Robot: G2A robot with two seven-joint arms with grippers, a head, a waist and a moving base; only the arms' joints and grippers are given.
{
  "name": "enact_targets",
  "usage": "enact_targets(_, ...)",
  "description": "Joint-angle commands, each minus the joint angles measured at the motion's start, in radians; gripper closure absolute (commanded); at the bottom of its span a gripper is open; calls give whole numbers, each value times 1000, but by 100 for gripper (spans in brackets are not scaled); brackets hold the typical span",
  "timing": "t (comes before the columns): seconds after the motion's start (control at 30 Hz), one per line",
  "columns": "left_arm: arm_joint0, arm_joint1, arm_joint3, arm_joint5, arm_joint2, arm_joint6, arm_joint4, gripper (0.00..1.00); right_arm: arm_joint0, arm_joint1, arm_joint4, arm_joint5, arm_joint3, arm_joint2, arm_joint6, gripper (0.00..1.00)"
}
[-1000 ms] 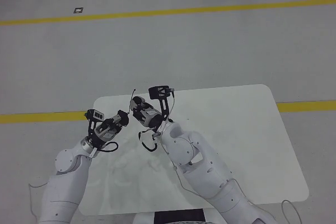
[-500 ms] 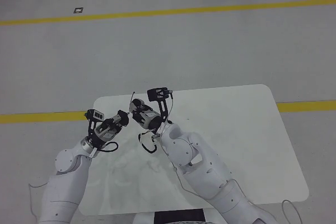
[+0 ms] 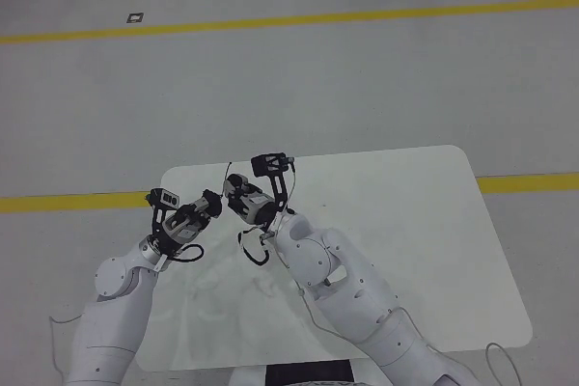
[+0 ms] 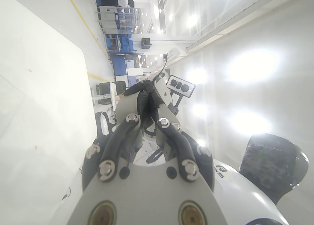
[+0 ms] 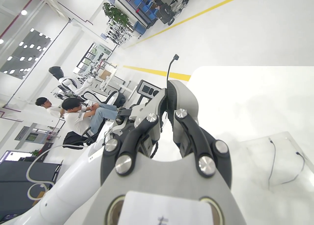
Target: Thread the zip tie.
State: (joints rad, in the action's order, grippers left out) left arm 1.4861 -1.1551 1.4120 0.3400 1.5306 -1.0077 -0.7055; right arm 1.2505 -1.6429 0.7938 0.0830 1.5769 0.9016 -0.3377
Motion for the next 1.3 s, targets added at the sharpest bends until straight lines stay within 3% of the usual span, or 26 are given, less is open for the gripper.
enact_targets(0.0, 0, 0, 0, 0, 0, 0, 0, 100, 0, 1, -1, 1, -1, 0, -2, 100)
enact_targets(0.77, 0, 0, 0, 0, 0, 0, 0, 100, 3, 10, -19, 4, -1, -4, -16, 100)
enact_targets(0.8, 0, 0, 0, 0, 0, 0, 0, 100, 5, 10, -22, 6, 0, -2, -7, 85)
enact_targets(0.87, 0, 0, 0, 0, 0, 0, 0, 100, 8, 12, -21, 8, 4, 1, 0, 0)
enact_targets(1.07, 0, 0, 0, 0, 0, 0, 0, 100, 33, 22, -2, -9, 36, 28, 16, 0)
enact_targets(1.2, 0, 0, 0, 0, 0, 0, 0, 100, 63, 40, 45, -83, 66, 53, -3, 0)
enact_targets(1.27, 0, 0, 0, 0, 0, 0, 0, 100, 65, 42, 49, -89, 68, 56, -4, 0)
